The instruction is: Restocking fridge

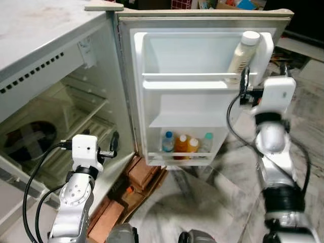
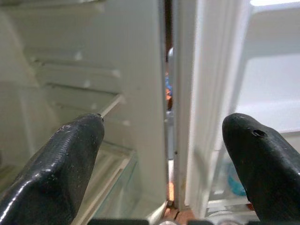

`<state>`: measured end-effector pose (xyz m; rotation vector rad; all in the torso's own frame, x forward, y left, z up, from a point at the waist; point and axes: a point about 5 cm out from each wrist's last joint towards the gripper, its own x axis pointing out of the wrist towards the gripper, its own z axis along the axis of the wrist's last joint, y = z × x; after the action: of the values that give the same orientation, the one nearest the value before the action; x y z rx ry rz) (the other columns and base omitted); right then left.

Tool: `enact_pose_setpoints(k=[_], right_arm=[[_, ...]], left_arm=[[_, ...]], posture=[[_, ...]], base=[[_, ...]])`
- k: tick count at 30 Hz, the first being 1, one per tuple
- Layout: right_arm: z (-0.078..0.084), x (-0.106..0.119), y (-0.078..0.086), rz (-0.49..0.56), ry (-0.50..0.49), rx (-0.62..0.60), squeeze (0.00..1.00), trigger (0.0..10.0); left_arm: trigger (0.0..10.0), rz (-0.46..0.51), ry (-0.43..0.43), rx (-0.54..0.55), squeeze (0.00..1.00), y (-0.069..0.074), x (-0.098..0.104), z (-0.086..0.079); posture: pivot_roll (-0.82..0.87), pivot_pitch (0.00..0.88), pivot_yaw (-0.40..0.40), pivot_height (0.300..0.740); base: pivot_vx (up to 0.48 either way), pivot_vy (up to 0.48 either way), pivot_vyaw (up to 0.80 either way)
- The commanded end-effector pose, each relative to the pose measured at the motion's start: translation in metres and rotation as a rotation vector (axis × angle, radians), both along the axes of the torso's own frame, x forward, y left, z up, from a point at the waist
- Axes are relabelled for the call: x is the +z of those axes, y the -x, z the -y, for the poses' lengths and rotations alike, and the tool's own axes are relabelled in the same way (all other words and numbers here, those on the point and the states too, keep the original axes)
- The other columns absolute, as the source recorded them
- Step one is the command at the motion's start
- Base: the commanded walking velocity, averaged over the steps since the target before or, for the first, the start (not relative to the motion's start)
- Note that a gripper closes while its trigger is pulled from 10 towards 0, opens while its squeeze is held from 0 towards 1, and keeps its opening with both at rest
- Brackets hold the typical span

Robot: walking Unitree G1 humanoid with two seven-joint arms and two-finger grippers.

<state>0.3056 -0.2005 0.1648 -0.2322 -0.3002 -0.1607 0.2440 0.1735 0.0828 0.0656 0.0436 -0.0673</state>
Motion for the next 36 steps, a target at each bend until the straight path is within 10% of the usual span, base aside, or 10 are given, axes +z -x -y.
enact_pose_setpoints(k=[1,15,36], right_arm=[[-0.009,-0.002,0.006,-0.034,-0.032,0.023,0.00,10.0],[-0.028,-0.042,0.019,-0.287,-0.114,0.080,0.00,10.0],[-0.041,-0.035,0.016,-0.288,-0.114,0.181,0.00,10.0]], left_arm=[[10.0,-0.010,-0.006,0.003,0.00,-0.001,-0.002,-0.001],[10.0,0.000,-0.002,-0.002,0.00,-0.005,-0.001,0.000],[10.0,0.002,-0.037,-0.009,0.00,-0.008,-0.003,0.004]], posture=[[0.07,0.022,0.012,0.740],[0.07,0.025,-0.001,0.740],[0.07,0.022,-0.008,0.740]], base=[[0.000,-0.289,0.00],[0.000,-0.459,0.00],[0.102,-0.438,0.33]])
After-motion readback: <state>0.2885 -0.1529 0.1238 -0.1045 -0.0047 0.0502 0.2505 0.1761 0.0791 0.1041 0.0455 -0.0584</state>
